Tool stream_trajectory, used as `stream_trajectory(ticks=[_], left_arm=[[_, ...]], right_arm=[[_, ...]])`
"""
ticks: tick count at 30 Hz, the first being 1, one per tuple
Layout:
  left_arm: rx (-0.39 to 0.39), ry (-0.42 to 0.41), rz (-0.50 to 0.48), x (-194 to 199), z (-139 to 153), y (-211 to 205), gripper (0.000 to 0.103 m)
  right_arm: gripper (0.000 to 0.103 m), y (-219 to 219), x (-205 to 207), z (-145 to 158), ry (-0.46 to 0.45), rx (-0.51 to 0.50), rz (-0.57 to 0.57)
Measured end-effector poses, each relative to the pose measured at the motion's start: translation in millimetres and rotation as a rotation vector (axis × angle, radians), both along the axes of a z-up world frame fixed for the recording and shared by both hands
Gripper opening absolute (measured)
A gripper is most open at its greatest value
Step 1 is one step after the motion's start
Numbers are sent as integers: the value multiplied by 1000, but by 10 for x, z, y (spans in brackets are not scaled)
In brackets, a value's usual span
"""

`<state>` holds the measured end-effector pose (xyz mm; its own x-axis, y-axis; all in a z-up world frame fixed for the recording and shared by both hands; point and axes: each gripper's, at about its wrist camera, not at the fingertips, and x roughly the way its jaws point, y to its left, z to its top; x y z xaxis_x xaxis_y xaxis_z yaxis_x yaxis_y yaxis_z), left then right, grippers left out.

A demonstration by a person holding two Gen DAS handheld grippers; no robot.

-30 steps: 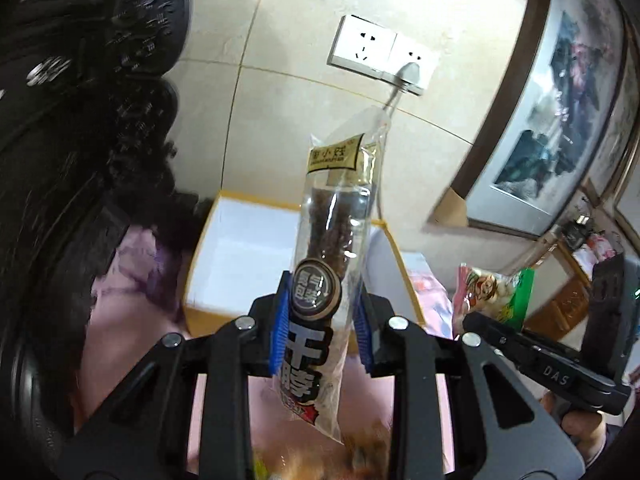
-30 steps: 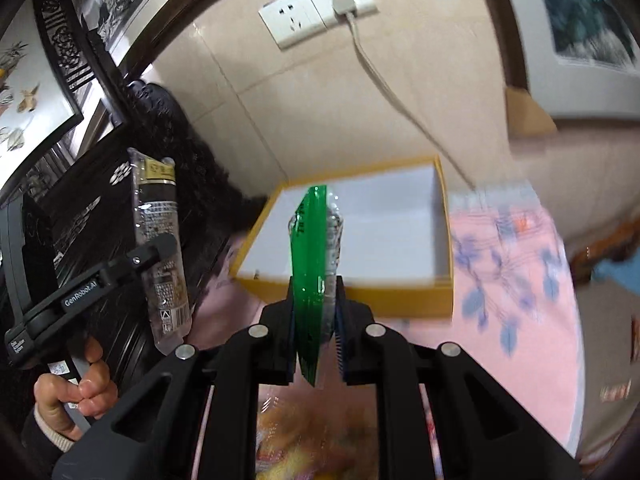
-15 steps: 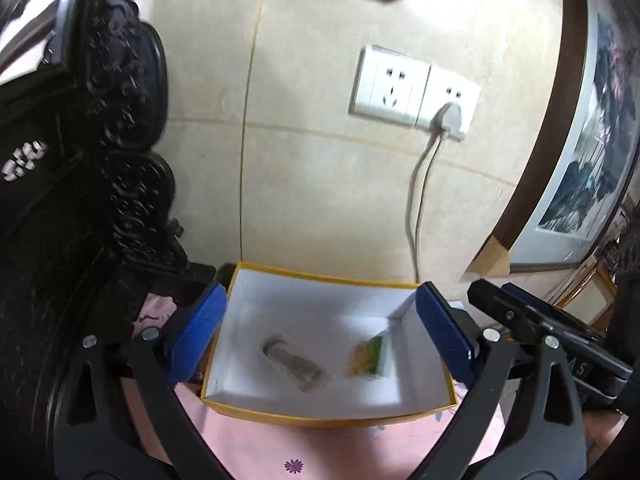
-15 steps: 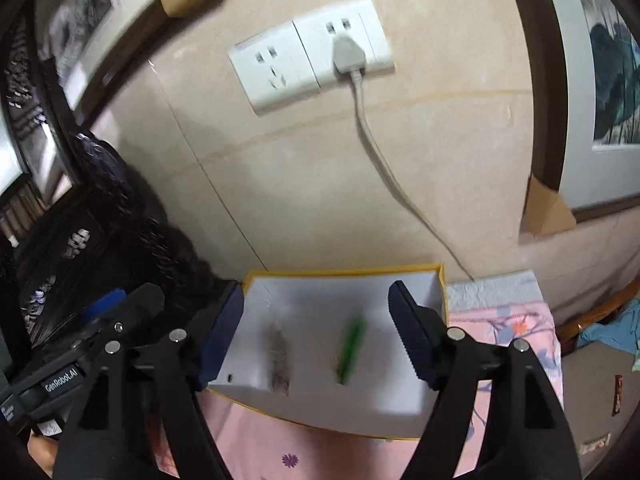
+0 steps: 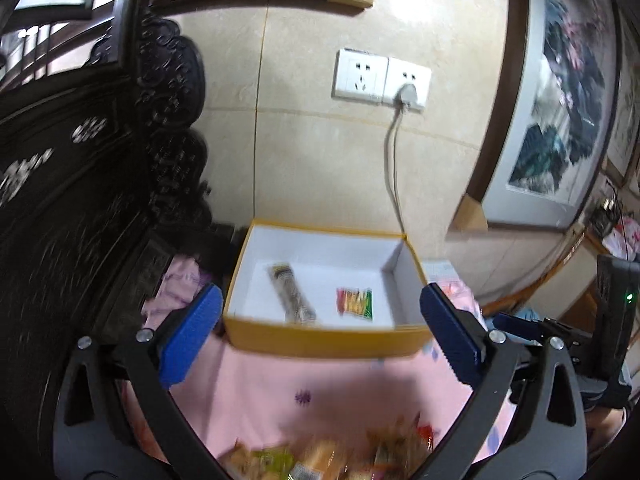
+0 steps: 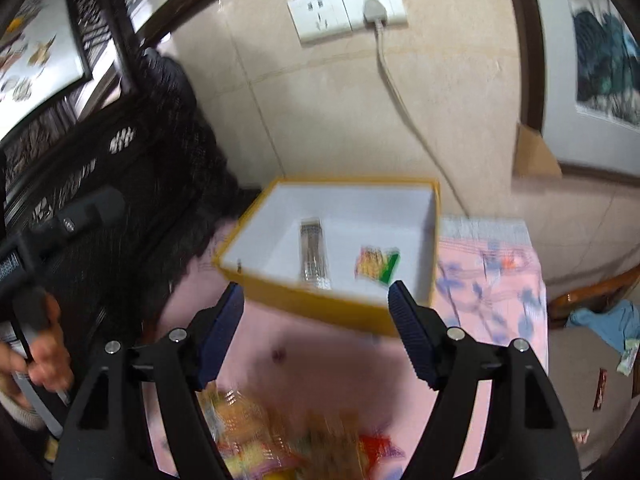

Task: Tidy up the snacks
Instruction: 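Grasp the round bun packet with the right tool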

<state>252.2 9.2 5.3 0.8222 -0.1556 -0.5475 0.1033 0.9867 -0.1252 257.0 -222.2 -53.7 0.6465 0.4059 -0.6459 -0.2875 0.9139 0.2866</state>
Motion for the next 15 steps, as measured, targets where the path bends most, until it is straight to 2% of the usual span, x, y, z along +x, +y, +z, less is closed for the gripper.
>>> stream_trajectory(ticks=[4, 7, 11, 15], left_arm=[[10, 65, 1, -427, -226, 51, 101], [-39, 115, -3, -703, -358, 130, 101], [-54, 165, 23, -1002, -508, 216, 101], [-44, 201, 58, -1248, -594, 245, 101]], right_arm=[[75, -297, -470, -456, 73, 20, 74], [75, -405, -828, -715, 69, -65, 178], [75, -462, -1134, -900, 35, -180, 331], [75, -499, -1180, -1026, 41, -215, 438]])
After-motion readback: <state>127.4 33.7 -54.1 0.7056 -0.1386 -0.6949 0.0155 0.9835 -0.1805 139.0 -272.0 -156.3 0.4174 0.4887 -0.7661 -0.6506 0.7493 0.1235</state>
